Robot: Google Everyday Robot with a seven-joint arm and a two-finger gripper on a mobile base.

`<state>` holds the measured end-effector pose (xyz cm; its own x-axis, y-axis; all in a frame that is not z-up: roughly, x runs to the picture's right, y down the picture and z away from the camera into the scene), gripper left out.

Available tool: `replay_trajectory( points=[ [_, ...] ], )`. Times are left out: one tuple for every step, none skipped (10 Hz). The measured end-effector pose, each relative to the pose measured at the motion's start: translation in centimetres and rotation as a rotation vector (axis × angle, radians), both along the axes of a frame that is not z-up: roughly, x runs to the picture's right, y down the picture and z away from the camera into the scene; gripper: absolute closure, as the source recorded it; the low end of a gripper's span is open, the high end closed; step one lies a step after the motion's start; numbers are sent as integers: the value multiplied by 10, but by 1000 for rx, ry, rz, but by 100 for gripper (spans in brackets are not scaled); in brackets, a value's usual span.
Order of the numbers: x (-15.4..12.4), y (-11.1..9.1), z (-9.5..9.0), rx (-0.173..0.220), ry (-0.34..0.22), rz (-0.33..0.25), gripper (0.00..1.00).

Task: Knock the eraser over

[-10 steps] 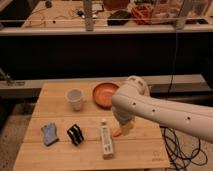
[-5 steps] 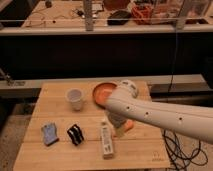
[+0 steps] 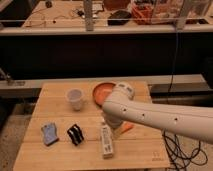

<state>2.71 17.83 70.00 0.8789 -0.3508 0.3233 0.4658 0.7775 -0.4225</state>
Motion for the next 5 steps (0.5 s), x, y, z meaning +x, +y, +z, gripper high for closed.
replay_trajectory(
  points=[
    [-2,1,1,1,-5,-3,20],
    [-4,1,1,1,-7,-2,20],
    [-6,1,1,2,-11,-4,20],
    [-9,2,2,2,-17,-7,25],
    [-11,3,2,2,-21,-10,30]
  ],
)
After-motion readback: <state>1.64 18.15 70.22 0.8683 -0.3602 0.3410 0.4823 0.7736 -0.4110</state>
